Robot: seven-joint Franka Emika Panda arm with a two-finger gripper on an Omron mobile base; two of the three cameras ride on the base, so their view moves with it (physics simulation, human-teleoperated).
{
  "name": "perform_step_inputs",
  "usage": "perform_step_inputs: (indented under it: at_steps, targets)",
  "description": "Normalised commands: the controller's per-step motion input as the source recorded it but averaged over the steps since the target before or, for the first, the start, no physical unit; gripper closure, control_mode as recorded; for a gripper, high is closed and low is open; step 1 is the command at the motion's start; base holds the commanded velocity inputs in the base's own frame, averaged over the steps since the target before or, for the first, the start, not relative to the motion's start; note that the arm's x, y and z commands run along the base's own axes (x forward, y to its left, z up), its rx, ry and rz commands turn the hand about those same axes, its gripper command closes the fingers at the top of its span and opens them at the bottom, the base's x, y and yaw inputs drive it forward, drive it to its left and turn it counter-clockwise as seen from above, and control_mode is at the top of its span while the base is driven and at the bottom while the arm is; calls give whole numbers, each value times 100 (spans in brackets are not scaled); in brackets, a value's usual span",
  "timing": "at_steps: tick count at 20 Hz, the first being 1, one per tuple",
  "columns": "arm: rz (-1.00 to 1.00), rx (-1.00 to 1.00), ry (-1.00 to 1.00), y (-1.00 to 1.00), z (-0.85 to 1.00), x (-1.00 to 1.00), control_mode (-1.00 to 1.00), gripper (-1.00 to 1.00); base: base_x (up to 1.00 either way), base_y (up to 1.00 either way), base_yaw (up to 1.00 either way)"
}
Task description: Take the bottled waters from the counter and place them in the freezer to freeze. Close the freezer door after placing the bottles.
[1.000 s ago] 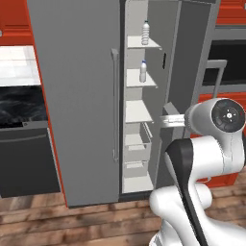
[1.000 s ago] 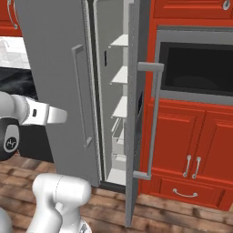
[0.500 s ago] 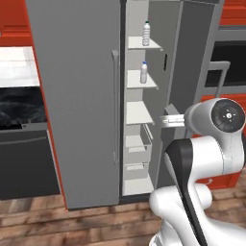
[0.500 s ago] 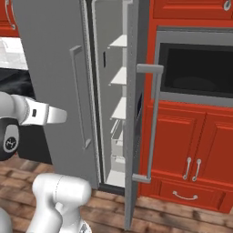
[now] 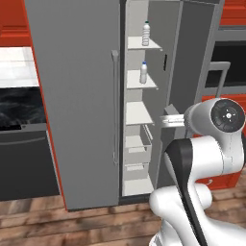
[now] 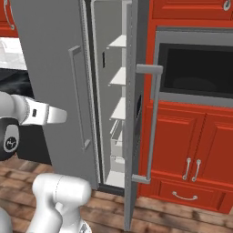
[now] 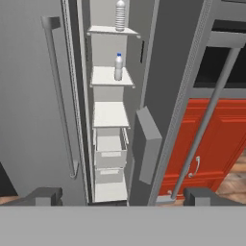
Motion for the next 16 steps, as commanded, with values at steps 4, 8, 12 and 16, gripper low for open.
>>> perform_step_inputs:
  at_steps: [4,8,12,16]
  targets:
    - [0,0,0,0,0,0,100,-100,-28,0,-2]
    - [0,0,0,0,0,0,100,-100,-7,0,0]
    - [0,0,0,0,0,0,100,-100,-19,0,-2]
    - [0,0,0,0,0,0,100,-100,-22,0,-1]
